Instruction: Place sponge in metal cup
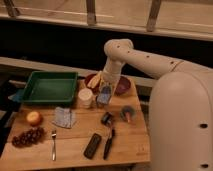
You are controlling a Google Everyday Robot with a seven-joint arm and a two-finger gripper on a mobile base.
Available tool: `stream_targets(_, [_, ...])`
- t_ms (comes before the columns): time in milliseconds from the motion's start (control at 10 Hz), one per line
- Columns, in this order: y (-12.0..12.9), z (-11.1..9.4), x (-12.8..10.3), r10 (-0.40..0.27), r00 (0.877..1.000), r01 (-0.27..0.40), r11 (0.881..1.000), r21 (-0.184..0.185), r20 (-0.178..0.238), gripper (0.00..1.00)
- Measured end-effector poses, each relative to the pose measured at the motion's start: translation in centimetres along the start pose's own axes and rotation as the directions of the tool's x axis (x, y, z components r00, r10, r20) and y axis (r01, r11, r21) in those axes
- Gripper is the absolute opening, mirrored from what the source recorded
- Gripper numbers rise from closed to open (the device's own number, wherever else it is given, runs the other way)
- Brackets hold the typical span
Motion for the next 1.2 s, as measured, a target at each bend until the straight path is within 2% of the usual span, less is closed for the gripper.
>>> stream_targets(300, [2.1, 1.8, -0.3, -0.032, 0.999, 0.031, 0.999, -0.028, -0.016, 0.0])
stream_targets(700, [2.6, 2.7, -1.5, -0.038, 0.999, 0.037, 0.998, -0.057, -0.021, 0.01])
stream_targets(800, [2.6, 3.1, -1.8, -0.039, 0.999, 0.038, 0.998, -0.06, -0.024, 0.04])
stream_targets(1200, [2.6, 4.8, -3.0, -0.044, 0.997, 0.04, 0.998, -0.058, -0.056, 0.46])
